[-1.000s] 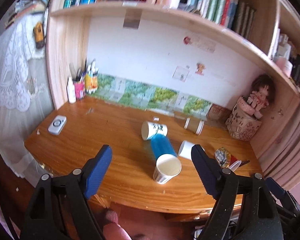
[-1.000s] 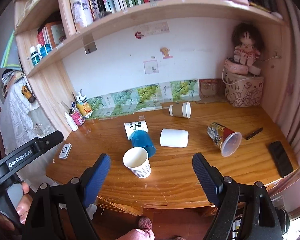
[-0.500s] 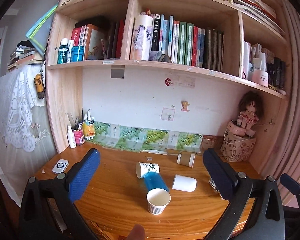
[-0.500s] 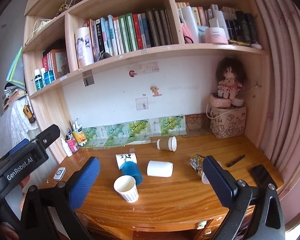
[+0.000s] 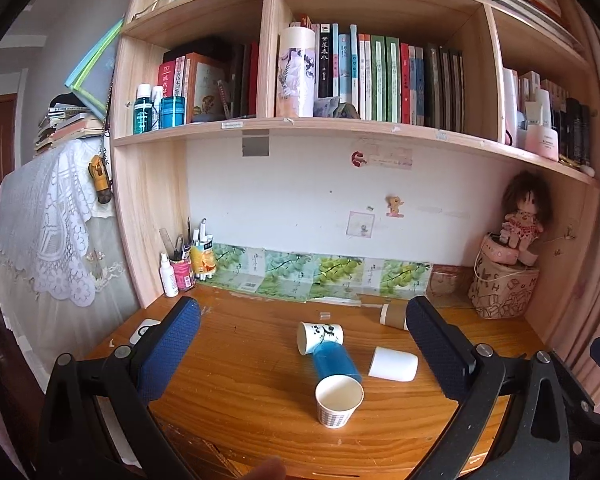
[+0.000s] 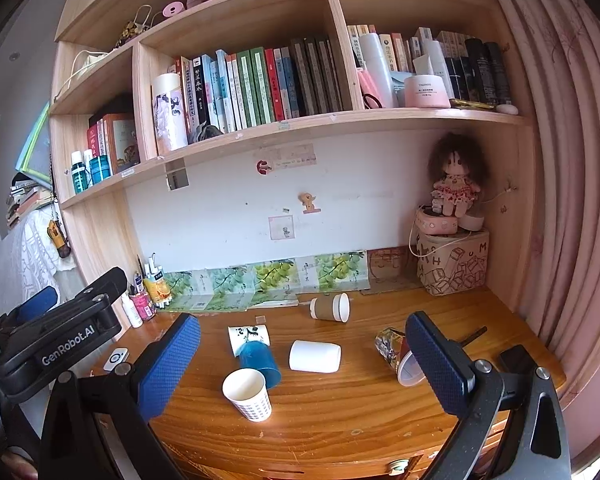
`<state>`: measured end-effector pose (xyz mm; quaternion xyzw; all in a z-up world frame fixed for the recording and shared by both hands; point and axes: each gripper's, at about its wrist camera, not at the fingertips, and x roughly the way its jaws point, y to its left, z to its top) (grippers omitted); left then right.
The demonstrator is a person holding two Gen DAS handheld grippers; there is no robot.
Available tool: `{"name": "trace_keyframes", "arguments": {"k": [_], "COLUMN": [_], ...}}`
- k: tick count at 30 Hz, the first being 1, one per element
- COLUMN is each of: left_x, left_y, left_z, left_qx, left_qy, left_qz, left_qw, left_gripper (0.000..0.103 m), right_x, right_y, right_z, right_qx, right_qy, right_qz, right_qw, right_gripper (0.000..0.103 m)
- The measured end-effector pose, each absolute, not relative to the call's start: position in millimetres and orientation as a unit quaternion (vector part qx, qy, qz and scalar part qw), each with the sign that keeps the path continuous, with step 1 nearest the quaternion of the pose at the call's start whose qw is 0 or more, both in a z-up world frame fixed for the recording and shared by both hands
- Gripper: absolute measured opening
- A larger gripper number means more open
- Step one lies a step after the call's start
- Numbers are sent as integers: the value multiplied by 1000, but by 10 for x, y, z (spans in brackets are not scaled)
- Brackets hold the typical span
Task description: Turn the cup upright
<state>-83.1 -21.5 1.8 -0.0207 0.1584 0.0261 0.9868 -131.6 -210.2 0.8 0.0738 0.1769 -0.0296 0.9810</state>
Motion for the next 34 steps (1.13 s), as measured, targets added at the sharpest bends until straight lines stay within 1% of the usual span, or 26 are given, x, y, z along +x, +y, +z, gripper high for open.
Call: {"name": "trace_keyframes", "arguments": {"k": [34], "left_x": [-903], "left_y": [-414], "left_z": [-51], "left_qx": [-7], "left_qy": [186], "left_qz": [-7], "left_qw": [982], "left_gripper": [103], "right_x": [-1380], "right_y": [-2173], "right_z": [-99], "right_qx": [82], "right_qy": [220], "right_qz": [-31], "right_qw": [971], "right_gripper": [103]}}
